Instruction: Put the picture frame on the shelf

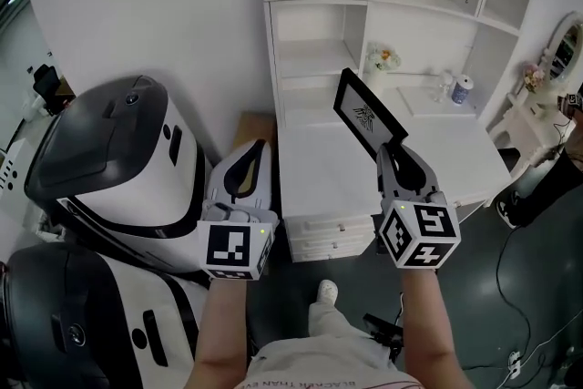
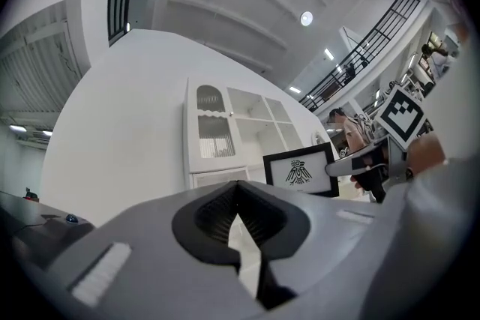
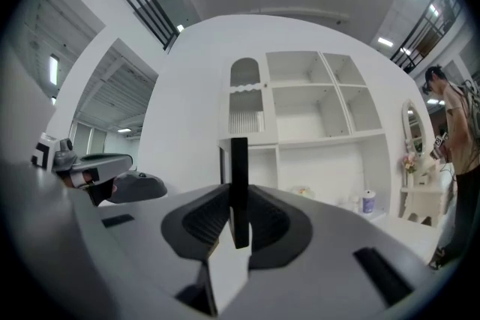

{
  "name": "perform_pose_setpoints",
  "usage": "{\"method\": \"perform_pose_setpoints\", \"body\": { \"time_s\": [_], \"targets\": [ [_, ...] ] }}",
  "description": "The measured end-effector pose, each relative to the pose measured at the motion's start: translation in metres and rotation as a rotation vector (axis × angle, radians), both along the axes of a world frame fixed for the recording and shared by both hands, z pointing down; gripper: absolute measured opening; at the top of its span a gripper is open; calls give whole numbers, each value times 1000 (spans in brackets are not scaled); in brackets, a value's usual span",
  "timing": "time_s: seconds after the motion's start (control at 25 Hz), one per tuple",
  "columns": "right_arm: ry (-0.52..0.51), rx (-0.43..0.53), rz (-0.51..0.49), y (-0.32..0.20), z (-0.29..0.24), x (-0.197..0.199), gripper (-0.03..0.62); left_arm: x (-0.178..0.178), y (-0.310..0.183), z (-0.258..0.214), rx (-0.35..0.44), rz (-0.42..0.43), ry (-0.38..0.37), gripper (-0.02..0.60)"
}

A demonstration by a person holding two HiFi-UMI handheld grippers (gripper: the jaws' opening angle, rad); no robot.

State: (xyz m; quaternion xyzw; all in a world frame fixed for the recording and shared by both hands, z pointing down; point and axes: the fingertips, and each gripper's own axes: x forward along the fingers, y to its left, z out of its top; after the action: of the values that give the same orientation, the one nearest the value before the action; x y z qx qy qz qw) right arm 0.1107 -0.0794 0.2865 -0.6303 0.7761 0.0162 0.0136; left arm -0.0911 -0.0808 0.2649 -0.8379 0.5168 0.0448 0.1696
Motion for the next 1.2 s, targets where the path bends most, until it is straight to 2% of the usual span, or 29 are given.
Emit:
{"method": "perform_pose_setpoints", "body": {
  "time_s": [0.6,1.2],
  "targets": [
    [-60,-27,-61,-164,0,43,74,54,-150,1,-24,-36,-39,9],
    [-131,-84,-71,-252,9,35,72,50,-217,7,-41,-54,-52,9]
  ]
}}
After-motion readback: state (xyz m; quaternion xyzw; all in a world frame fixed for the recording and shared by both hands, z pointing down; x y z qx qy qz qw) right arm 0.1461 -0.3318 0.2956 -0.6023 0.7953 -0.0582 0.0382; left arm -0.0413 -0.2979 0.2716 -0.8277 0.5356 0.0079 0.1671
